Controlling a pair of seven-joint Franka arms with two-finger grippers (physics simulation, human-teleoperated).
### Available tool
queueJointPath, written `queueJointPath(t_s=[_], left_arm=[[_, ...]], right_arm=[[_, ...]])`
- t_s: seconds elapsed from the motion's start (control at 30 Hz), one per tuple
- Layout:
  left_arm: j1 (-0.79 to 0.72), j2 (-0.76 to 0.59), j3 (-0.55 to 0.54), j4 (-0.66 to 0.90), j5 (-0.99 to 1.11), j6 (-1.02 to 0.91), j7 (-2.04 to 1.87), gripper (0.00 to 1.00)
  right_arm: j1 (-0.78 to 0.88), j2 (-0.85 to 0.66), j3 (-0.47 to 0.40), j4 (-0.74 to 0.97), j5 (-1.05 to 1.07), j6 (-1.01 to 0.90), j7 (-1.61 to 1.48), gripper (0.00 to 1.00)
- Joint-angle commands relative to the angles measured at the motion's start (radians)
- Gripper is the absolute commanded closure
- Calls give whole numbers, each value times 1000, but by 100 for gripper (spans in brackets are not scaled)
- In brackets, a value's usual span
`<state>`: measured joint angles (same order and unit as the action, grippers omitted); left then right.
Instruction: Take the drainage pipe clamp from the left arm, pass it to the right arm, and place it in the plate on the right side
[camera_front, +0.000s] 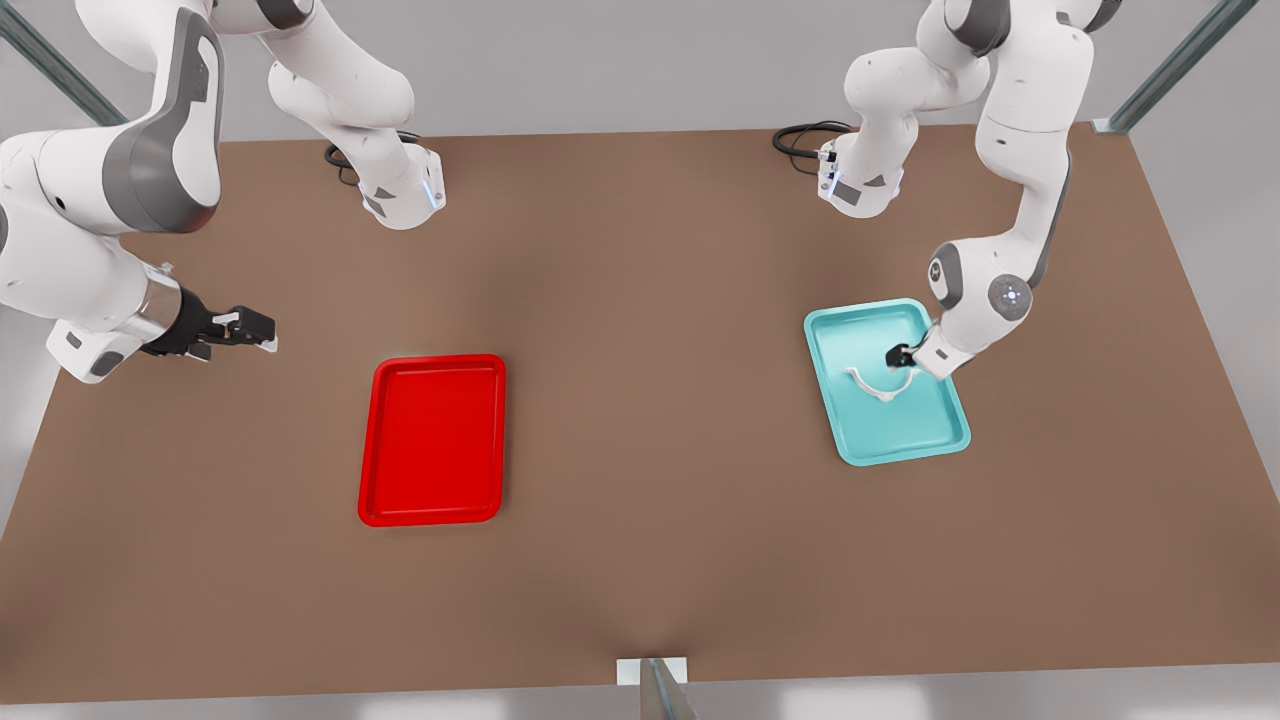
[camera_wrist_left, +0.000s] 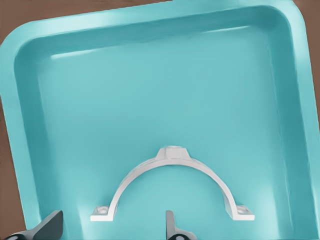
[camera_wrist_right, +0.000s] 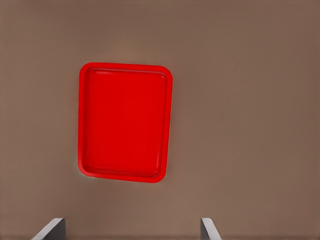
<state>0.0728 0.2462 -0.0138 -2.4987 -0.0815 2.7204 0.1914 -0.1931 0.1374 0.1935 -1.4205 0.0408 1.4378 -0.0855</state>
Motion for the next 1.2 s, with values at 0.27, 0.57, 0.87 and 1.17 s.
queueJointPath(t_s=[0.27,0.57,0.87,1.17], left_arm=[[13,51,0,26,5,136,651,2],[7,68,-3,34,5,136,651,15],[8,77,-2,35,5,134,651,49],[16,79,-2,34,5,128,660,53]], right_arm=[[0,-1,0,0,1,0,-11,0],[-3,2,7,11,25,-19,-2,0],[-5,2,4,9,25,-19,-8,0],[-5,2,1,8,25,-20,-8,0]])
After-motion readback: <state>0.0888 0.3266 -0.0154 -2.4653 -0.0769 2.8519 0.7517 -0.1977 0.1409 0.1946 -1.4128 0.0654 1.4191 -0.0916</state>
